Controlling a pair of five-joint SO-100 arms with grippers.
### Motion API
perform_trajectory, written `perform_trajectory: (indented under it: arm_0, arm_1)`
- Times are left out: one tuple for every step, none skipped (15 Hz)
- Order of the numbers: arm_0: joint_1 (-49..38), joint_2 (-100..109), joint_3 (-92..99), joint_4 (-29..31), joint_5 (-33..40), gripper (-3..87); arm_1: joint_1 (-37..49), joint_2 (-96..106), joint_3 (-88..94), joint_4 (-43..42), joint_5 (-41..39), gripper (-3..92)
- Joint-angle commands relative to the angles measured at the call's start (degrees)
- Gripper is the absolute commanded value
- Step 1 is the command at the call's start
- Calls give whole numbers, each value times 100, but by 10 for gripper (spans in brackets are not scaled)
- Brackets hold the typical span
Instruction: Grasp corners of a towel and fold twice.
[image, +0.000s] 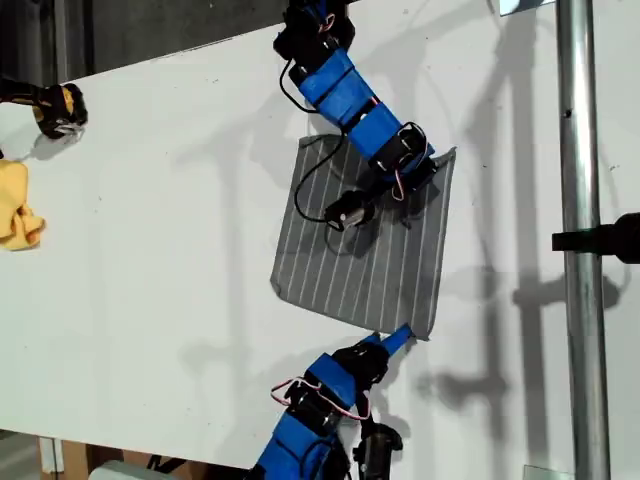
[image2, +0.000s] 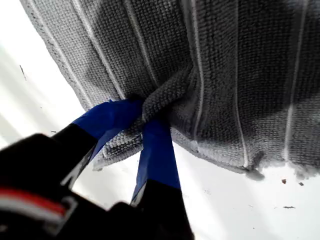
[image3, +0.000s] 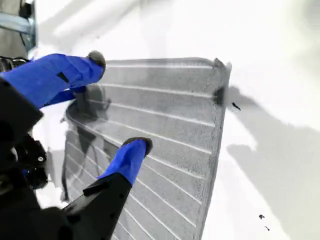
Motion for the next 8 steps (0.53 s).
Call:
perform_trajectory:
  arm_0:
    - [-105, -369, -185, -167, -35, 260]
    - [-105, -633, -229, -299, -88, 249]
    - [-62, -879, -255, -483, -141, 235]
    - [18, -1125, -325, -562, -202, 232]
    - [114, -1362, -475, -545, -264, 228]
    - [220, -1538, -606, -536, -290, 227]
    - [299, -1652, -694, -554, -325, 223]
    - [360, -1749, -703, -571, -352, 220]
  arm_1:
    - [79, -18, -9, -53, -62, -1]
    - [79, -18, -9, -53, -62, -1]
    - [79, -18, -9, -53, -62, -1]
    - [70, -18, -9, -53, -62, -1]
    - [62, -18, 0, -53, -62, -1]
    - [62, -26, 0, -53, -62, -1]
    - [62, -35, 9, -53, -70, -1]
    - [70, -35, 0, -53, -79, -1]
